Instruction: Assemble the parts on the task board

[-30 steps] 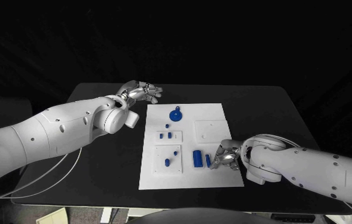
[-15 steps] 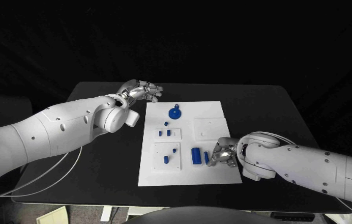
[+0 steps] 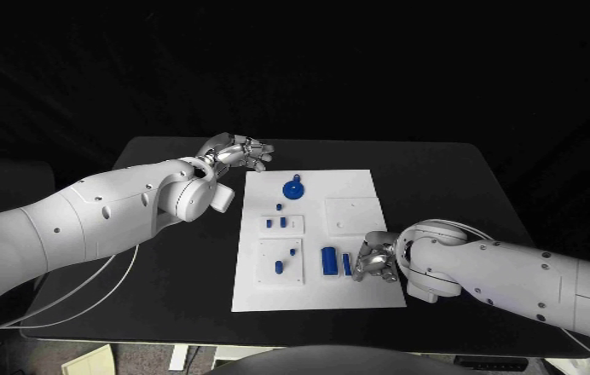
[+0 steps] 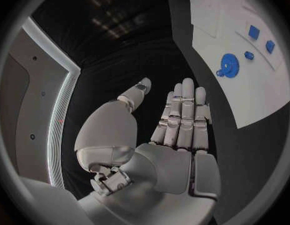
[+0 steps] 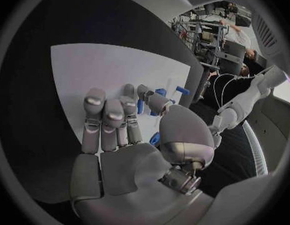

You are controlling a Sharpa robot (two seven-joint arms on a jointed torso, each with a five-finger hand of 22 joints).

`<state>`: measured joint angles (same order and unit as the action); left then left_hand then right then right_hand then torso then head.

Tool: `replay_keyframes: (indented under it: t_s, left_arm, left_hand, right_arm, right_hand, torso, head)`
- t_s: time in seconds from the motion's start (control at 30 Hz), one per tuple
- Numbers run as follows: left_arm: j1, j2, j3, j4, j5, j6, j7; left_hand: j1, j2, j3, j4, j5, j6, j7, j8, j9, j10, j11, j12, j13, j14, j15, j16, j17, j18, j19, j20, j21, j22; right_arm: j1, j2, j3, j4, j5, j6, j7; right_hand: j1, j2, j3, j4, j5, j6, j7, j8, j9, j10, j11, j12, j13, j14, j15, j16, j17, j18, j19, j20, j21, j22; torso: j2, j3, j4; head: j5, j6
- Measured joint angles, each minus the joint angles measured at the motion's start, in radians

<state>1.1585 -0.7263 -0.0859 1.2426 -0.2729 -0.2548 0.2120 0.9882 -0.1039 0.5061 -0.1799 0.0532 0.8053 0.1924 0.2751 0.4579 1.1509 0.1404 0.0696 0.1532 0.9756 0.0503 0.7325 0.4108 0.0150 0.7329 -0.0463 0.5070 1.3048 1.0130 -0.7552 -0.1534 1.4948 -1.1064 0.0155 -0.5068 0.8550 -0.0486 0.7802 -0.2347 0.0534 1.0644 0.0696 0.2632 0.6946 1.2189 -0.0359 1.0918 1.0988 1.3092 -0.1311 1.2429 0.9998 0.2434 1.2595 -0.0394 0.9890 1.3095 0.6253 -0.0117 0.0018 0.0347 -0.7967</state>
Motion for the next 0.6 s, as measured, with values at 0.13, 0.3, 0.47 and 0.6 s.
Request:
replay_keyframes:
  t_s: [0.13,0.3,0.47,0.6]
  left_arm:
    - [0.000,0.001,0.000,0.000,0.000,0.000,0.000]
    - [0.000,0.000,0.000,-0.001,0.000,0.001,-0.001]
    - [0.000,0.000,0.000,-0.002,0.000,0.001,-0.001]
    - [0.000,0.001,0.000,-0.006,0.000,0.001,-0.001]
  left_hand:
    - [0.000,0.000,0.000,0.000,0.000,0.000,0.000,0.004,0.000,0.000,0.000,0.000,0.000,0.000,0.000,0.000,0.000,0.000,0.000,0.000,0.000,0.000]
    - [0.000,0.000,0.000,0.000,0.000,0.000,0.000,0.004,0.000,0.000,0.000,0.000,0.000,0.000,0.000,0.000,0.000,0.000,0.000,0.000,0.000,0.000]
    - [0.000,0.000,0.000,0.000,0.000,0.000,0.000,0.004,0.000,0.000,0.000,0.000,0.000,0.000,0.000,0.000,0.001,0.000,0.000,0.000,0.000,0.001]
    - [0.000,0.000,0.000,0.000,0.000,0.000,0.000,0.004,0.000,0.000,0.000,0.000,0.000,0.000,0.000,0.000,0.001,0.000,0.000,0.000,0.000,0.001]
  right_arm:
    - [0.000,0.001,0.000,0.000,0.002,0.002,-0.003]
    - [0.000,-0.010,0.000,0.006,0.006,0.002,-0.004]
    - [-0.001,-0.053,0.003,0.014,0.028,0.009,0.008]
    - [0.011,-0.070,0.011,0.013,0.057,0.019,0.031]
  right_hand:
    - [0.000,0.000,0.006,-0.011,0.003,0.001,-0.001,0.000,0.000,0.000,0.000,0.000,0.000,0.000,0.000,0.000,0.000,0.001,0.000,0.000,0.000,0.000]
    - [-0.009,-0.009,-0.003,-0.028,0.013,0.006,0.002,0.000,-0.002,0.000,0.000,0.000,0.001,0.000,0.000,0.000,-0.001,0.002,-0.004,0.004,0.000,0.000]
    - [-0.026,-0.026,-0.014,-0.034,0.031,0.006,0.001,-0.009,-0.005,0.000,0.000,-0.004,0.001,0.000,0.000,0.000,-0.003,0.002,-0.004,0.004,0.000,0.000]
    - [-0.047,-0.047,-0.042,-0.038,0.040,0.005,0.002,-0.018,-0.005,0.000,0.000,-0.006,0.001,0.000,0.000,-0.002,-0.004,0.002,-0.004,0.004,0.000,0.000]
  torso:
    - [0.000,0.0000,0.0002]
    - [0.000,0.0000,0.0004]
    - [0.000,0.0001,0.0004]
    - [0.000,0.0000,0.0003]
  head:
    - [0.000,0.000]
    - [-0.001,0.000]
    - [0.000,0.001]
    - [-0.002,0.006]
